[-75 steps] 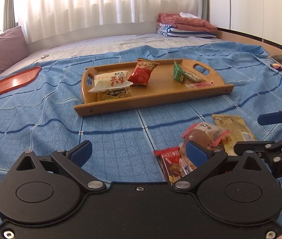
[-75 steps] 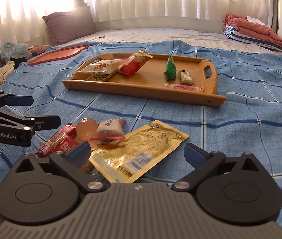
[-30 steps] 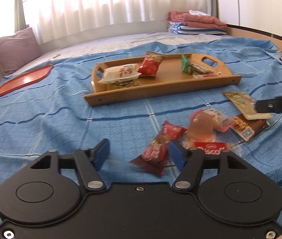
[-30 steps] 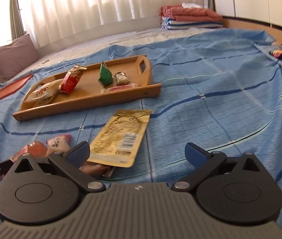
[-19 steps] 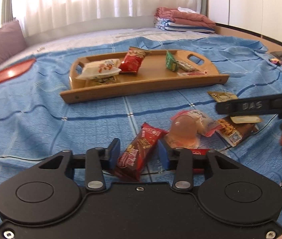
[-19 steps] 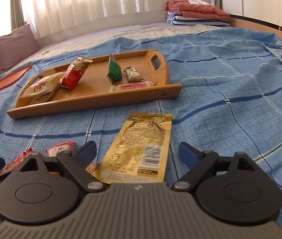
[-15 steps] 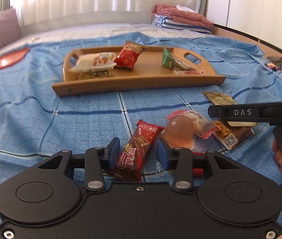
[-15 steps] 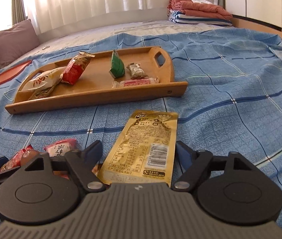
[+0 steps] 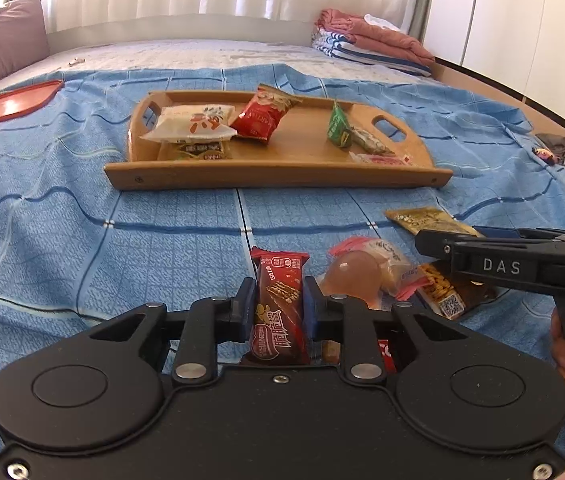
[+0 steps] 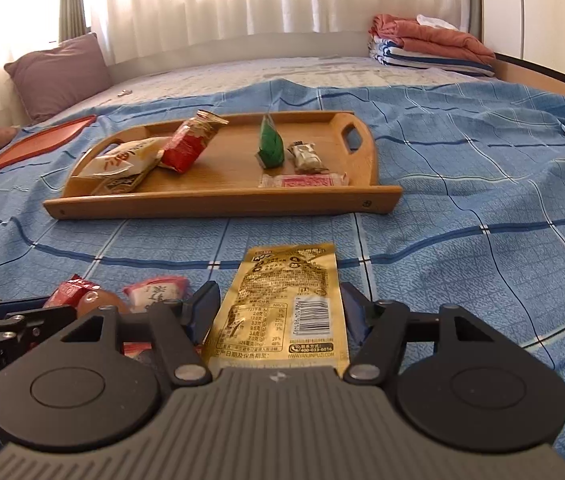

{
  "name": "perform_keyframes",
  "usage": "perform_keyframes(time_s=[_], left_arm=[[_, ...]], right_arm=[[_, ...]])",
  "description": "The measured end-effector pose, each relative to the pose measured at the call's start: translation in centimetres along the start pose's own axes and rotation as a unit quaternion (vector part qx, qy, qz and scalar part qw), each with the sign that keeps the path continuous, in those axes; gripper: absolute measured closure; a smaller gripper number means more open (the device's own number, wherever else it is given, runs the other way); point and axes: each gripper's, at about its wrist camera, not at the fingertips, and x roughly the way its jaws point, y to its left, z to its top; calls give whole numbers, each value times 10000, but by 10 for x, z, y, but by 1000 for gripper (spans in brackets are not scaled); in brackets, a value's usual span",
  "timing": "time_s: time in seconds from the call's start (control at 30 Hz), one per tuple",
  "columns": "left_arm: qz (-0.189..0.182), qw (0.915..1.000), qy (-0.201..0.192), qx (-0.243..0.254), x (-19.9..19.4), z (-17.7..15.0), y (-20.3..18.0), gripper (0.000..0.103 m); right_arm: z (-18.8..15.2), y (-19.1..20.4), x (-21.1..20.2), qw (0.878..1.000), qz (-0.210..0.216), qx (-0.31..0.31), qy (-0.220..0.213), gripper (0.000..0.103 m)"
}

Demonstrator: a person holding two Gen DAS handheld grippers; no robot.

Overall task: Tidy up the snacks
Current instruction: 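Grasp the red chocolate stick packet with the left tool while the right tool grasps the gold packet, then carry the red packet and gold packet over the wooden tray with both tools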

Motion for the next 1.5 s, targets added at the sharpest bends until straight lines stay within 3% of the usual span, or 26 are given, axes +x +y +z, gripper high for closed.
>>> perform_keyframes(time_s=[0.2,0.23,0.27,0.43,0.53,0.6,0.67,0.83,0.93,0.97,1.0,1.1,1.27,1.5], left_arm=[[96,9998,-179,-93,-8,23,7,80],[116,9997,-202,-115,-9,29,9,80],[137,9995,-234,-134,-9,35,11,80],[221,9985,-395,-300,-9,63,21,80],[253,9978,-516,-342,-11,70,24,80],[250,9977,-512,-358,-11,70,24,80],[249,9980,-454,-355,-9,67,23,80],[247,9986,-327,-343,-4,59,19,80],[226,9988,-315,-308,-3,57,17,80],[220,9988,-309,-293,-2,57,16,80],[211,9989,-302,-282,-2,57,15,80],[197,9990,-308,-272,-1,58,14,80],[208,9986,-369,-319,0,64,16,80],[221,9981,-477,-327,4,84,24,80]], right_arm=[[13,-3,-12,9998,119,20,-137,37],[17,-3,-14,9998,121,26,-180,47],[21,-4,-15,9998,111,-2,-173,86],[40,-16,-10,9998,37,150,-94,84],[41,-20,-6,10000,41,52,24,76],[37,-18,-4,9999,-35,-118,121,39],[30,-17,-3,9996,71,-101,241,21],[13,-4,11,9979,-121,-345,538,20],[8,3,20,9970,-29,-387,664,20],[7,5,23,9969,-19,-400,671,26],[6,7,24,9970,16,-414,653,33],[8,9,23,9975,102,-394,582,38],[12,7,16,9977,180,-426,496,44],[32,-3,6,9990,269,-227,282,44]])
